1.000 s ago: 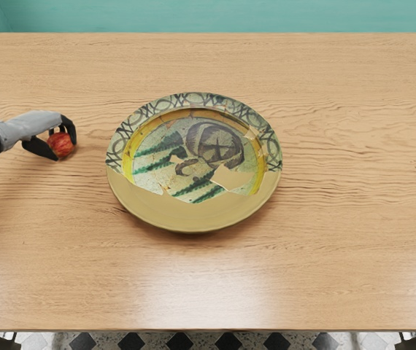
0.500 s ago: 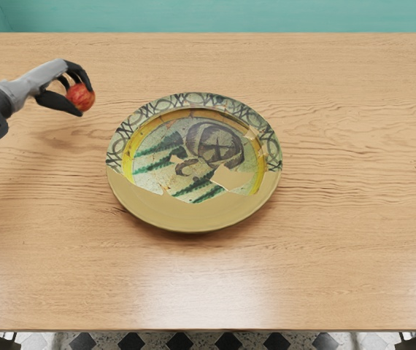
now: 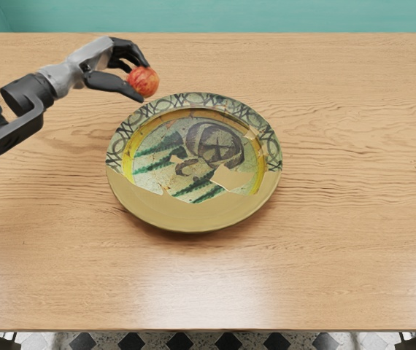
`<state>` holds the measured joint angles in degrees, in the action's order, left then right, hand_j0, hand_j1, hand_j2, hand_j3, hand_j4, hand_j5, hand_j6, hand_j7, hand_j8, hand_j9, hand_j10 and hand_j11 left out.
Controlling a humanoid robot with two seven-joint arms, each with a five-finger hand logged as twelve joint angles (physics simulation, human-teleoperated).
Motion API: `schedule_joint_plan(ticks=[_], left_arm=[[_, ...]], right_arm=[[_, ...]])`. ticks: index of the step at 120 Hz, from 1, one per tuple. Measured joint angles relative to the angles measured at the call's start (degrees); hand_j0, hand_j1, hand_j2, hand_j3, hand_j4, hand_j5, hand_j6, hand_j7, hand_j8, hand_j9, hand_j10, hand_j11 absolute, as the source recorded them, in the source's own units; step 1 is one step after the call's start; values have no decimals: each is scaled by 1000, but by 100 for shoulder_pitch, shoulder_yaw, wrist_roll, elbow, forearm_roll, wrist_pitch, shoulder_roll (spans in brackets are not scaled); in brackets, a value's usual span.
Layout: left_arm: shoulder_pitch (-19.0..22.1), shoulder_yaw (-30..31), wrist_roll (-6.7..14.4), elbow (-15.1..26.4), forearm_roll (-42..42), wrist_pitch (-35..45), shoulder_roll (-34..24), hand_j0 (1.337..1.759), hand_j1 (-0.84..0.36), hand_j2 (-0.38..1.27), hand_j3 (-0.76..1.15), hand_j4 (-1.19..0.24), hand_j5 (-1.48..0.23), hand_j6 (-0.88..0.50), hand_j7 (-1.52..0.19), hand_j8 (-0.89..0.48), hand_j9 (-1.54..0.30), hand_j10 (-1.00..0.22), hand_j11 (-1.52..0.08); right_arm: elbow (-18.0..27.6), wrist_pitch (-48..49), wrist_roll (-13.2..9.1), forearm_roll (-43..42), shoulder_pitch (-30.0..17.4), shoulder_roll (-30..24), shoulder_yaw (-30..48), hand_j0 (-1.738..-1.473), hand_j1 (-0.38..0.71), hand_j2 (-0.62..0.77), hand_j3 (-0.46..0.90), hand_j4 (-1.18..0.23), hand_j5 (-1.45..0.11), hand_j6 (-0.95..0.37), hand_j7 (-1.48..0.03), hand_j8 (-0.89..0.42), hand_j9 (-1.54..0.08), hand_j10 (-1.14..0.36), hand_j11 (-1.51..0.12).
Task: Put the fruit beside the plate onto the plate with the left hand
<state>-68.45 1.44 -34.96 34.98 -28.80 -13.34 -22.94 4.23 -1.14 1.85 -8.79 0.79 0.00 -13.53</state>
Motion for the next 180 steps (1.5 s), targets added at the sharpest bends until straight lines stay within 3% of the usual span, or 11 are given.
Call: schedule_joint_plan(ticks=[25,50,67,73,93,100,109,125,149,180], left_arm=[[20,-179,0,590,-93,-368,68,1658,-343,629,0,-666,-932,-463,-904,-445,-882,-711,-878],[121,222,1,735,-417,-385,394,1658,-356,675,0,-672,-906,-524,-895,-475,-873,-700,-866],[122,300,-3,733,-500,-391,402,1658,-383,418,0,-655,-868,-582,-862,-557,-851,-670,-847],[130,287,-3,726,-451,-393,422,1658,-326,346,0,-599,-791,-541,-787,-522,-778,-610,-775],[154,173,-4,665,243,-389,457,1658,33,158,0,-282,-371,-257,-369,-248,-365,-287,-363],[516,-79,-4,635,373,-389,460,1658,107,121,0,-217,-285,-199,-283,-192,-280,-221,-279],[700,-498,-4,547,594,-388,459,1658,175,86,0,-157,-205,-145,-204,-140,-202,-159,-201],[752,-858,-4,339,1221,-391,441,1658,248,48,0,-92,-119,-85,-118,-83,-117,-93,-117],[1387,-1392,-4,-130,1547,-403,228,1658,297,22,0,-47,-61,-44,-60,-43,-60,-47,-60],[2119,-1954,-4,-263,1600,-406,-207,1658,319,11,0,-27,-35,-26,-35,-26,-35,-27,-35]], right_arm=[[-1,0,0,0,0,0,0,-1658,-349,0,0,0,0,-1,0,0,0,0,0],[-1,0,0,0,0,0,0,-1658,-349,0,0,0,0,-1,0,0,0,0,0],[-1,0,0,0,0,0,0,-1658,-349,0,0,0,0,-1,0,0,0,0,0],[-1,0,0,0,0,0,0,-1658,-349,0,0,0,0,-1,0,0,0,0,0],[-1,0,0,0,0,0,0,-1658,-349,0,0,0,0,-1,0,0,0,0,0],[-1,0,0,0,0,0,0,-1658,-349,0,0,-1,0,-1,0,0,0,0,0],[-1,0,0,0,0,0,0,-1658,-349,0,0,0,0,-1,0,0,0,0,0],[-1,0,1,0,0,0,0,-1658,-349,0,0,-1,0,-1,0,0,0,0,0],[-1,0,0,0,0,0,0,-1658,-349,0,0,0,0,-1,0,0,0,0,0],[-1,0,0,0,0,0,0,-1658,-349,0,0,0,0,-1,0,0,0,0,0]])
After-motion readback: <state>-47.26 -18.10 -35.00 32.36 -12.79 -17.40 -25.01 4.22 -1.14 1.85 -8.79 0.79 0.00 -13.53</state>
